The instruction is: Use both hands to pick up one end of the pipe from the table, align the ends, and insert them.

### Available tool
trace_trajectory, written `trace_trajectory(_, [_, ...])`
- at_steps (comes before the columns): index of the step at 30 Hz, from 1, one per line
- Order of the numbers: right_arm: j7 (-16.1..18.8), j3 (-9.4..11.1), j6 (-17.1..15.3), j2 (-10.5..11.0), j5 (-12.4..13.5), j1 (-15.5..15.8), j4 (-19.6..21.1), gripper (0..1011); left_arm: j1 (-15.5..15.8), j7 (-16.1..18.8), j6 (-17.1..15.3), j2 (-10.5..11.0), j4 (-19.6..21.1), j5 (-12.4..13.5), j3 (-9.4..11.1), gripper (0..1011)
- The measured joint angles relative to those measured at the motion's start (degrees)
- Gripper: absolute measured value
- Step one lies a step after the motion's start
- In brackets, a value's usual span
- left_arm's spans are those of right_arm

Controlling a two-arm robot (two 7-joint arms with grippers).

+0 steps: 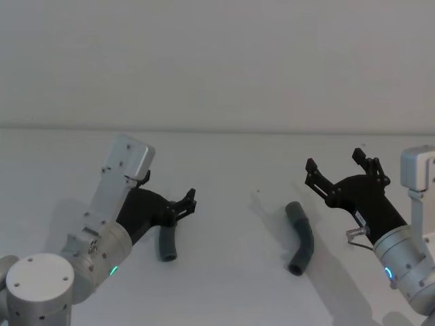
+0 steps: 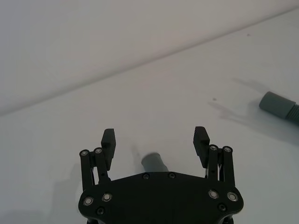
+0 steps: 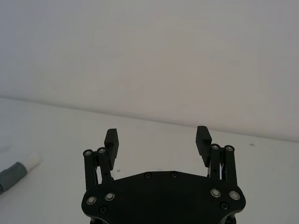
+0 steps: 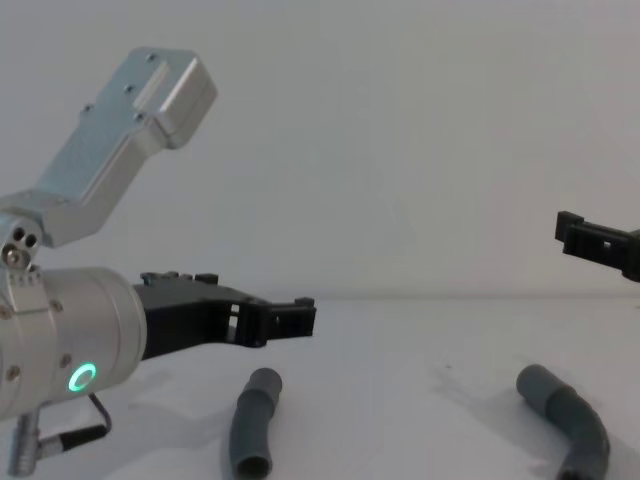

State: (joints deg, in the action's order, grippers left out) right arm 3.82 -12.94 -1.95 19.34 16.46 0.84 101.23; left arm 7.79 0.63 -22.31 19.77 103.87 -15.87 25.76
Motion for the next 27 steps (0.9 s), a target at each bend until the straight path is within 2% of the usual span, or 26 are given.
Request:
trace_trajectory(16, [0.0,0.0,0.0,0.0,0.0,0.0,0.0,1002,-2.3,1.1,-5.5,-2.4,1.3,-2.2,-1.4,1001])
trace_trajectory(27, [0.0,0.0,0.0,0.0,0.0,0.0,0.0,1002,-2.1,0.6,-8.2,-3.5,0.0,-3.1,-1.9,1001])
